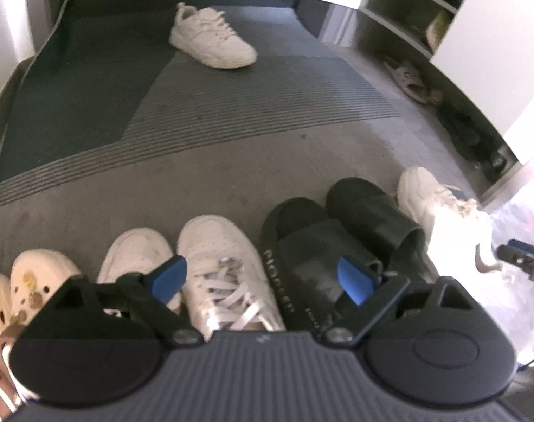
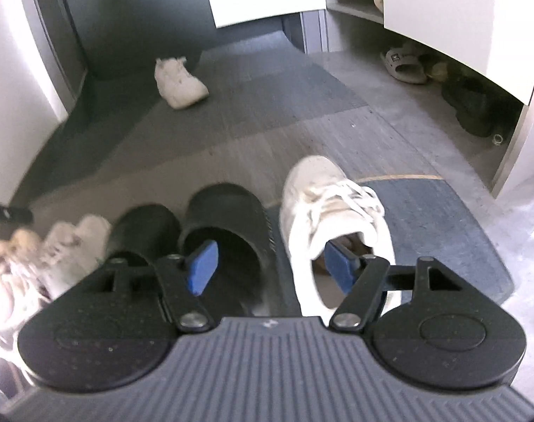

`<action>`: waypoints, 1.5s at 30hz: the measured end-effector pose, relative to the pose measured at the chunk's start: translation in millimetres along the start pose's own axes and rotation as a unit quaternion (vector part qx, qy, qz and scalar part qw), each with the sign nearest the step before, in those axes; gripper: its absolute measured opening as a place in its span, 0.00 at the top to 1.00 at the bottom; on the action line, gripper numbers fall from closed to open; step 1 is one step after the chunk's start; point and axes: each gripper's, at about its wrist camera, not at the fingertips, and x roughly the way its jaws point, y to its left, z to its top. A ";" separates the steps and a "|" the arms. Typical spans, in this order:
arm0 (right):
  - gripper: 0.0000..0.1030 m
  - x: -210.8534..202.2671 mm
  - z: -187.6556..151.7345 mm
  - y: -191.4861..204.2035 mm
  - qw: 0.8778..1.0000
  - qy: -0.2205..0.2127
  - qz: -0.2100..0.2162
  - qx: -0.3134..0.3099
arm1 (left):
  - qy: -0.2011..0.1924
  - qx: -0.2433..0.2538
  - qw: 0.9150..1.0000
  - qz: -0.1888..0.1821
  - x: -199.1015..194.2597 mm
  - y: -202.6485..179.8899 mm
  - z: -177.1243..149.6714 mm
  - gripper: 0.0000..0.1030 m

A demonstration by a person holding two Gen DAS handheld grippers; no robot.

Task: Organize scattered shoes
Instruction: 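Lower the held chunky sneaker beside the black slides with the right gripper and open, then grasp a white low-top sneaker by its laces with the left gripper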

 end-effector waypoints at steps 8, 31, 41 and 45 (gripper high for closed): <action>0.32 10.1 14.7 20.4 0.999 -0.014 0.038 -0.029 | -0.036 0.033 0.998 0.028 6.5 11.1 8.1 0.08; 0.32 109.9 79.9 11.4 0.993 0.077 0.010 0.087 | -0.200 0.082 0.975 0.048 259.3 97.2 389.0 0.13; 0.32 42.9 56.8 -7.8 0.987 0.128 -0.074 0.065 | -0.207 0.147 0.966 0.047 335.4 83.4 437.5 0.14; 0.32 27.8 50.8 -11.9 0.985 0.130 -0.086 0.068 | -0.206 0.144 0.965 0.076 350.5 86.6 447.8 0.14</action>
